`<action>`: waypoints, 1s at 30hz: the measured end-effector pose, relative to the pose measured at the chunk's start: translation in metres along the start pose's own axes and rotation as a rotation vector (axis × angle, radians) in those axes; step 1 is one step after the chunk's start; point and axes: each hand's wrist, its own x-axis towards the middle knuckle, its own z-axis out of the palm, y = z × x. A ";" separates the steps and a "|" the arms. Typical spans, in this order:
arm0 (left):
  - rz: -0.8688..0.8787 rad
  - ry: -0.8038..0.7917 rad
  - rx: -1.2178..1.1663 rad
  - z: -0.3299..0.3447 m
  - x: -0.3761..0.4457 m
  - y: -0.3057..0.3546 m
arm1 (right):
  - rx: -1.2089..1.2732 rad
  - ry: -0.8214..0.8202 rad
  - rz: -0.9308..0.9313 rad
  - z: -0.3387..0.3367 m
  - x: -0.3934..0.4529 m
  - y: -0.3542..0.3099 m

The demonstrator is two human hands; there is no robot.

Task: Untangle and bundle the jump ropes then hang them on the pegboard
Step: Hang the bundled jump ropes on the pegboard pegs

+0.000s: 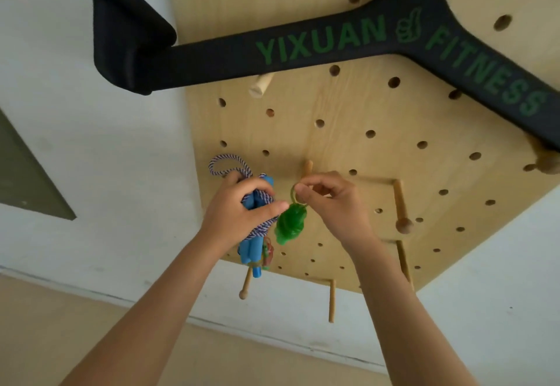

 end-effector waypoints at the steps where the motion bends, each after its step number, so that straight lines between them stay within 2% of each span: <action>1: 0.016 -0.017 -0.001 0.001 0.002 0.000 | -0.009 0.020 0.028 0.001 0.000 -0.001; 4: 0.084 -0.051 -0.018 0.004 0.007 -0.003 | 0.038 0.038 0.110 0.002 0.002 -0.007; 7: 0.164 -0.097 -0.033 0.006 0.004 -0.008 | -0.011 0.148 0.160 0.005 0.005 -0.014; 11: 0.205 -0.197 -0.112 -0.003 -0.005 -0.007 | -0.072 0.257 0.116 0.011 -0.007 -0.023; 14: 0.171 -0.265 -0.250 -0.013 -0.012 -0.001 | -0.057 0.227 0.092 0.021 -0.022 -0.033; 21: 0.131 -0.390 -0.625 -0.030 -0.030 0.012 | -0.048 0.084 0.226 0.040 -0.047 -0.050; 26: 0.021 -0.496 -0.677 -0.032 -0.038 0.008 | 0.060 0.187 0.173 0.040 -0.056 -0.054; 30: -0.068 -0.553 -0.644 -0.030 -0.036 0.004 | 0.161 0.123 0.124 0.039 -0.061 -0.057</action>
